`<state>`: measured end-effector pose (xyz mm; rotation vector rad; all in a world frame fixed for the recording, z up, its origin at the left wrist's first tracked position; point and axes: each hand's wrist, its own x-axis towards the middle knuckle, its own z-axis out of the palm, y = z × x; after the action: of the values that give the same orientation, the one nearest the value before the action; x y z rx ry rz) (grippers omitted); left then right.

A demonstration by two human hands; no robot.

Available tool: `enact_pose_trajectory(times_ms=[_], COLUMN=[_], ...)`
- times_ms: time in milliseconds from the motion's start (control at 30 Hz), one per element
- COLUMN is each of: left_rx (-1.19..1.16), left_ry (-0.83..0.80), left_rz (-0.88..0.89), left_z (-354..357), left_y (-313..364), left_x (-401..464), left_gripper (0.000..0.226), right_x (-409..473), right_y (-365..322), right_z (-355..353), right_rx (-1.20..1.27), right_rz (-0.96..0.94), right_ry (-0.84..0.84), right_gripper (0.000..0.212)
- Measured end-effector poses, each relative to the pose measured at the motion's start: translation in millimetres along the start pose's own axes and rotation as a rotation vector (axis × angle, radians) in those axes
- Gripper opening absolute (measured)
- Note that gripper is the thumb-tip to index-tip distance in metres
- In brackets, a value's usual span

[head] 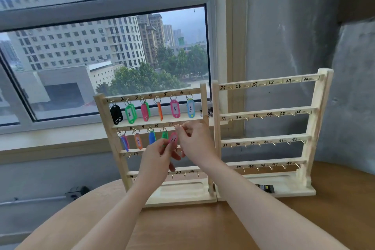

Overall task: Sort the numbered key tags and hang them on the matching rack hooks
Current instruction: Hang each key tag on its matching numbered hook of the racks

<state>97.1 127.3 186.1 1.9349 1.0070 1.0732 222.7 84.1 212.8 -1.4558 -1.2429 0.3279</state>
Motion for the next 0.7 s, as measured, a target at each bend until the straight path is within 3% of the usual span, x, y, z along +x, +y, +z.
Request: enact_pose_trajectory(times_ms=[233,367,533,700], left_rx=[-0.008,0.045,0.141,0.347], left_ry=[-0.034,-0.105,-0.287,-0.606], left_rz=[-0.019,-0.053,-0.103,-0.172], left_z=[-1.5,-1.0,16.5,57.1], left_y=[-0.8,-8.4,-19.0,-50.1], left_x=[-12.0,-25.1,-67.0,-129.9], left_gripper=[0.026,0.024,0.024,0.018], right_x=[-11.3,-33.8,-93.0,-162.8], right_y=[4.2,15.7,44.9,72.4], right_z=[-4.2,-22.0,-56.2,-84.5], right_rx=[-0.071,-0.074,-0.308,-0.65], right_rz=[0.072,0.198,0.321,0.393], right_ry=[-0.054,-0.188,-0.303,-0.455], right_gripper=[0.041,0.045,0.041,0.026])
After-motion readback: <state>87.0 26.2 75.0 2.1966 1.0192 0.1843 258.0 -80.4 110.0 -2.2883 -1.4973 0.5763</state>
